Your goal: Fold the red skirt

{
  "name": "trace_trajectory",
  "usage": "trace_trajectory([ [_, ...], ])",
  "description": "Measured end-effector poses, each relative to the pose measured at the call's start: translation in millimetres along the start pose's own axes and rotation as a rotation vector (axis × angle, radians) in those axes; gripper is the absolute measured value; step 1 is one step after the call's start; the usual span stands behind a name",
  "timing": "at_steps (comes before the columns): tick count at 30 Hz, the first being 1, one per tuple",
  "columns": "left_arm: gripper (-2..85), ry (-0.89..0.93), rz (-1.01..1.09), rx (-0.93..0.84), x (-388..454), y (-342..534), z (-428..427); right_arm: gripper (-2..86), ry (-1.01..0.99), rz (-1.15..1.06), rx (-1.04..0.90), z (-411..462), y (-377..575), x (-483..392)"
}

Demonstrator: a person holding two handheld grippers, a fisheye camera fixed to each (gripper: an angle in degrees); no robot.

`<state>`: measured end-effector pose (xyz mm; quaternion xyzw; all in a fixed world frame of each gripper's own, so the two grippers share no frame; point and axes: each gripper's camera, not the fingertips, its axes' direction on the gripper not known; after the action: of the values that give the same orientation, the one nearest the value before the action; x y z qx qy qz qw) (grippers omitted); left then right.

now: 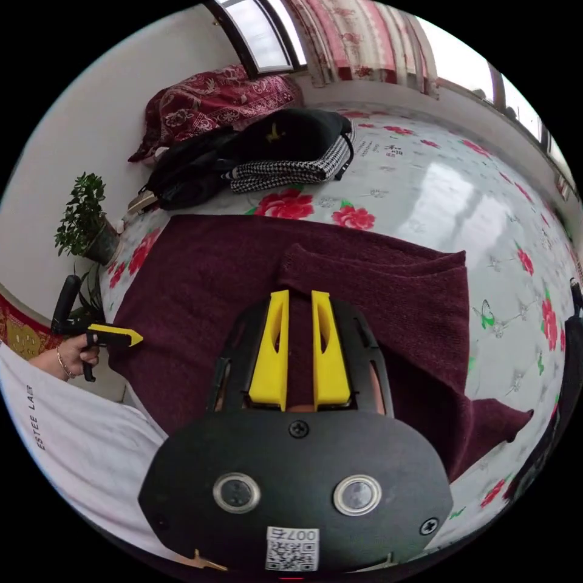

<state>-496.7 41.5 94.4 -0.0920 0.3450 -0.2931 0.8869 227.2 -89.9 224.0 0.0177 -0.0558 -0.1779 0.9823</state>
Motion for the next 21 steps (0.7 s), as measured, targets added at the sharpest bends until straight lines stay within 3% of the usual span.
trace_trajectory([
  [2,-1.0,0.005,-0.001,-0.003,-3,0,-2,5.8,0.047,0.106,0.052,-29,20,32],
  [4,-1.0,0.005,0.001,-0.006,-3,-1,-3,6.6,0.131,0.355,0.116,-65,60,93],
  [7,-1.0,0.006,-0.001,-0.013,-1,-6,-5,8.3,0.226,0.681,0.12,-89,125,167],
  [9,-1.0,0.021,-0.02,-0.016,1,-10,-7,9.3,0.241,0.786,0.096,-89,153,196],
  [15,-1.0,0.02,-0.034,-0.009,14,-13,-20,10.2,0.143,0.796,0.161,-70,163,211],
  [19,-1.0,0.001,-0.028,-0.011,20,-11,-24,5.6,0.235,0.852,0.137,-60,159,203],
  [21,-1.0,0.006,-0.032,-0.004,22,-10,-26,3.1,0.152,0.873,0.161,-67,157,203],
])
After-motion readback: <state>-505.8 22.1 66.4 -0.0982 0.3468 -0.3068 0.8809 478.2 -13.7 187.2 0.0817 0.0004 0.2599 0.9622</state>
